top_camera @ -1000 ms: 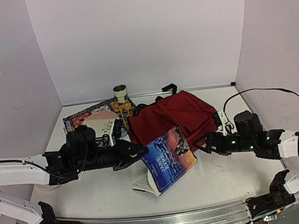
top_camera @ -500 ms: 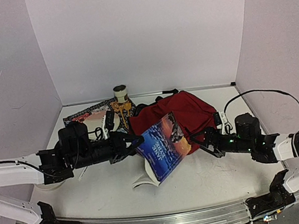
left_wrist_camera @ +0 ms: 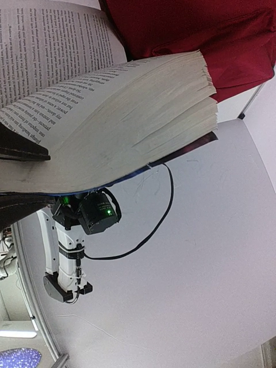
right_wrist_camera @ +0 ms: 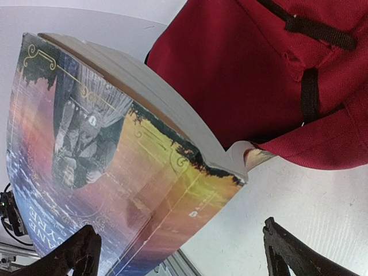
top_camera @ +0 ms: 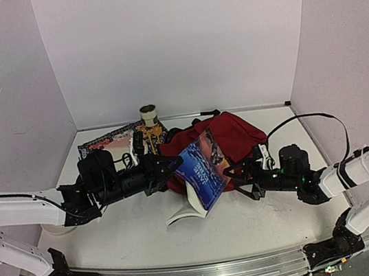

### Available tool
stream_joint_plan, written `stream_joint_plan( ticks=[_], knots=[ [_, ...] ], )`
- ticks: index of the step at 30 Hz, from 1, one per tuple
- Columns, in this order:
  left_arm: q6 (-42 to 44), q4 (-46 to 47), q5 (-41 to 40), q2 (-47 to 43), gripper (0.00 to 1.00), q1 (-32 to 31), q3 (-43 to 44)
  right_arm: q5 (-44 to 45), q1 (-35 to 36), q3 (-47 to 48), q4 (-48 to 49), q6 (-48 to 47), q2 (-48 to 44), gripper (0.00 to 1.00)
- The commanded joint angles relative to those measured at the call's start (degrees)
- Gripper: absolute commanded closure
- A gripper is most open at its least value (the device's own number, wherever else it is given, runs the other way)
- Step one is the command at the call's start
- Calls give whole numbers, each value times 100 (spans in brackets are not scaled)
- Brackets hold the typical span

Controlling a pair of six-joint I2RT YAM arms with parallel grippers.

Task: Pack the student bag
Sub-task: Pass from the left arm to the right

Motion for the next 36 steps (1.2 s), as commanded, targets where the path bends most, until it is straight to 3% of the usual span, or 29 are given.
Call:
stream_joint_plan(
  ticks=[1, 5, 17, 27, 36],
  knots=[
    [-267, 1896, -38, 63, 100, 12, 202, -254, 91, 234, 1076, 388, 393, 2],
    [-201, 1942, 35, 117, 100, -1, 477, -423, 111, 396, 1515, 578, 603, 2],
    [-124, 1976, 285, 317, 100, -3, 1092, -712, 113, 1387, 1589, 687, 434, 5],
    [-209, 1987, 269, 325, 100, -1, 990, -674, 114, 1630, 1829, 630, 348, 34],
    [-638, 1983, -172, 64, 100, 3, -201, -538, 113, 1538, 1976, 385, 346, 76]
  ],
)
